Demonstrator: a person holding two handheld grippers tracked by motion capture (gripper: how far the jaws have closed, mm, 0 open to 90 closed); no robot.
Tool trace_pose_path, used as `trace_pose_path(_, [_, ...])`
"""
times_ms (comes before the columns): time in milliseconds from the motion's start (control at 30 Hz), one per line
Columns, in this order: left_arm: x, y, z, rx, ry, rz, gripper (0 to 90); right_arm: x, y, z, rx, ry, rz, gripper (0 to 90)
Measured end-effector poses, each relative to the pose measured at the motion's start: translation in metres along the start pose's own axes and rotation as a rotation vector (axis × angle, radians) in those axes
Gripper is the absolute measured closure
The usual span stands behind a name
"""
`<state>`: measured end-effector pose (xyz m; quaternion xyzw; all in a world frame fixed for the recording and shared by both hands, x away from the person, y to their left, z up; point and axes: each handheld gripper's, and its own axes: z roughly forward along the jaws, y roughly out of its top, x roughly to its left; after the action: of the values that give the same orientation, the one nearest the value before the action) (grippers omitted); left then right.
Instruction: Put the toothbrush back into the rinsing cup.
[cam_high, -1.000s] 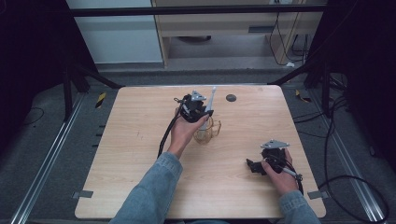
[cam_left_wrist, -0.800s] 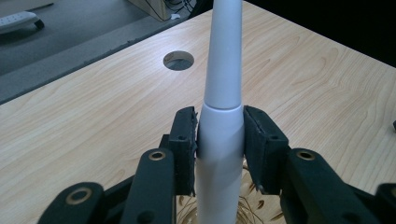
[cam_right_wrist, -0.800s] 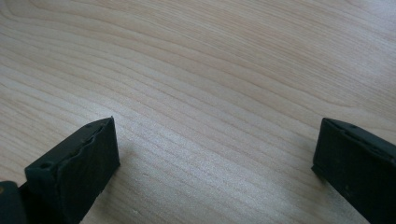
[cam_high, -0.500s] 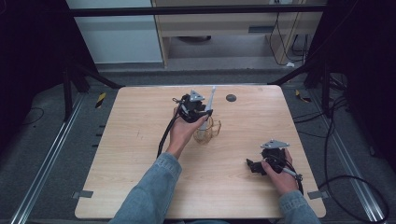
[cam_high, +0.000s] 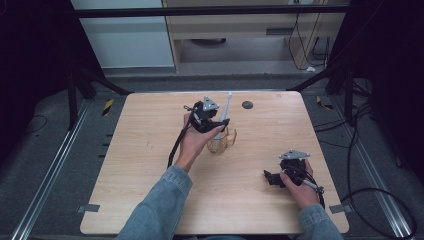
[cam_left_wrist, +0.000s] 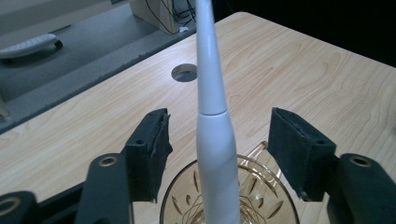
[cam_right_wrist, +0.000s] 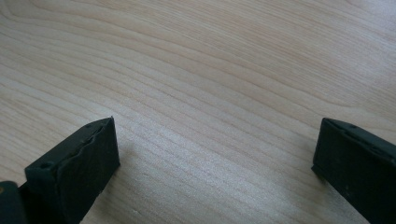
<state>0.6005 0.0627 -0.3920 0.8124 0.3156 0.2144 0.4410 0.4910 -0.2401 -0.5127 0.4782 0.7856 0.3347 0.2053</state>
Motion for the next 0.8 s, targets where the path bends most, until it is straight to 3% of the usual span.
trace_pose_path(400, [-0.002,0.004,-0.013,-0.016,-0.005,-0.005,22.2,0.000,0.000,0.000,0.000,0.000,0.000,0.4])
trace_pose_path(567, [-0.006,0.007,-0.019,-0.015,-0.015,0.011,15.1,0.000,0.000,0.000,0.000,0.000,0.000,0.4])
trace_pose_path(800, [-0.009,0.003,-0.029,-0.014,-0.024,0.019,10.6,0.000,0.000,0.000,0.000,0.000,0.000,0.4])
